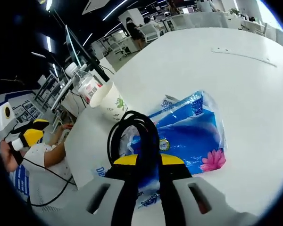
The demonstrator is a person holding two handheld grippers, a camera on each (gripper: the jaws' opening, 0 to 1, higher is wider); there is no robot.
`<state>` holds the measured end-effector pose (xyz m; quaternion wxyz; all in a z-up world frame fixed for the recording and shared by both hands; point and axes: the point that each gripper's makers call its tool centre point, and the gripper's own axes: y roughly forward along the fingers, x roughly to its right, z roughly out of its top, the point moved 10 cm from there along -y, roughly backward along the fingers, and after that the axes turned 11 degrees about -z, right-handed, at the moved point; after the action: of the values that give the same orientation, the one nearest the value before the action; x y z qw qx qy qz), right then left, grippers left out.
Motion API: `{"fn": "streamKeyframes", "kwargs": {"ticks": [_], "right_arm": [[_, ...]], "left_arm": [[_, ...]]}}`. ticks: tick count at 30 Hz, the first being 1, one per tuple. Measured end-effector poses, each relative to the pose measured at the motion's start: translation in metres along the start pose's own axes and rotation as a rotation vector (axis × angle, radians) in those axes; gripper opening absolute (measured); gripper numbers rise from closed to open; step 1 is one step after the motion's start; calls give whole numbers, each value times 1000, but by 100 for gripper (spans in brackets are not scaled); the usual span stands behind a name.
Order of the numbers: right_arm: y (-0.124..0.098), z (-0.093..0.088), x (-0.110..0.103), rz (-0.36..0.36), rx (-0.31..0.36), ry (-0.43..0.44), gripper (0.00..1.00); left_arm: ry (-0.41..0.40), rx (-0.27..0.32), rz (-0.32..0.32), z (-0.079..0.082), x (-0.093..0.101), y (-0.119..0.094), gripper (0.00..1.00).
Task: Arrange the tabletop items into an orderly group along one side of the table until the central work area is clear of visible clutter.
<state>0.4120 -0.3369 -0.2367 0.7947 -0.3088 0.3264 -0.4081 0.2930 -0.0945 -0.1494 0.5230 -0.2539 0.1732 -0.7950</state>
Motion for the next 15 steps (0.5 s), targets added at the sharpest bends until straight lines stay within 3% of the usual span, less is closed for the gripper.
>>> {"fn": "streamKeyframes", "kwargs": {"ticks": [5,15], "right_arm": [[-2,7,1,-6,31,38,6],[-9,9,-5,-2,54,36,5]], "left_arm": [[-3,2,-3,1,-2,1,26],[-9,3,-13,3,-5,6,27]]}}
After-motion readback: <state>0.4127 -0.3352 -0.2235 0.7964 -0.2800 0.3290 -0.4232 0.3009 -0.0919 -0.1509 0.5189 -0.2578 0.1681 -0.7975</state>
